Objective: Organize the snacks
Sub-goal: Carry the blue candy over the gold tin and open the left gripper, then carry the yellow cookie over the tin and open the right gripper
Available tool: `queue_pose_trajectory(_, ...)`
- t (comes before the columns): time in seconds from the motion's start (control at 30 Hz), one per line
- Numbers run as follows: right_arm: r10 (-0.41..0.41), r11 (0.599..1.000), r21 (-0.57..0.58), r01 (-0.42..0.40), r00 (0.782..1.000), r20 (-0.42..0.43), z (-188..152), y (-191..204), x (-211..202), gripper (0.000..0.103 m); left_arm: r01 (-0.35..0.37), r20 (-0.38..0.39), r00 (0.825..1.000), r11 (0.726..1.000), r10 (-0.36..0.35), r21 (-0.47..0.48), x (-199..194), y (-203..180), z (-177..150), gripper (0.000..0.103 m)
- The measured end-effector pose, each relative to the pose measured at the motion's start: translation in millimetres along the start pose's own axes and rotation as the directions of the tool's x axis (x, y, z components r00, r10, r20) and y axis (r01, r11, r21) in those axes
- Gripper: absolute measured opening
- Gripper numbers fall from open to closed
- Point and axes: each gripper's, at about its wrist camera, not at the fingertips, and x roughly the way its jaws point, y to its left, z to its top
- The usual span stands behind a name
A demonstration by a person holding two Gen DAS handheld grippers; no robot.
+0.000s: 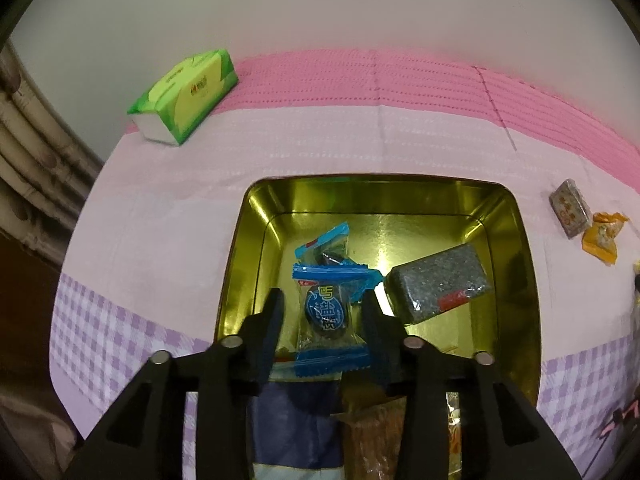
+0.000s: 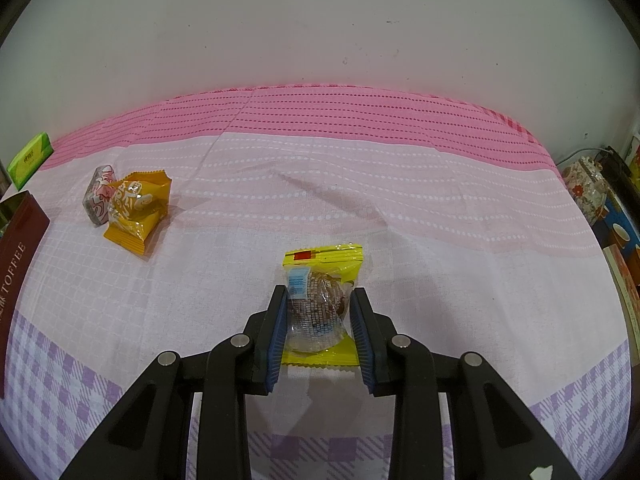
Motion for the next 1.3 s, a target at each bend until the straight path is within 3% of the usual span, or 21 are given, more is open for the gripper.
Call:
queue_pose_trajectory(0.47,-0.002,1.0,-0.009,0.002,1.0,-0.001,1,0,0,0.029,-0.018,0.089,0.996,1.0,0.016,0.022,-31,-1,-10,0.06)
queue_pose_trajectory(0.6,-0.005,1.0,-0.013,0.005,1.0,-0.001,1,1,0,0.029,0.005,0.092,0.996,1.0,-0.005,-0.004,-37,5,-19,0.061)
queue_pose_trajectory(0.87,-0.007,1.0,-0.005,0.007,1.0,-0.004,1,1,0,0.029,-0.018,0.139,0.99,0.998,0.027,-0.067,-53,24,-38,0.061)
queue_pose_trajectory(1.3,-0.059,0.998,0.007,0.059,0.998,-0.037,7,10,1,0.028,-0.053,0.173,0.983,0.997,0.063,-0.061,-62,28,-56,0.063)
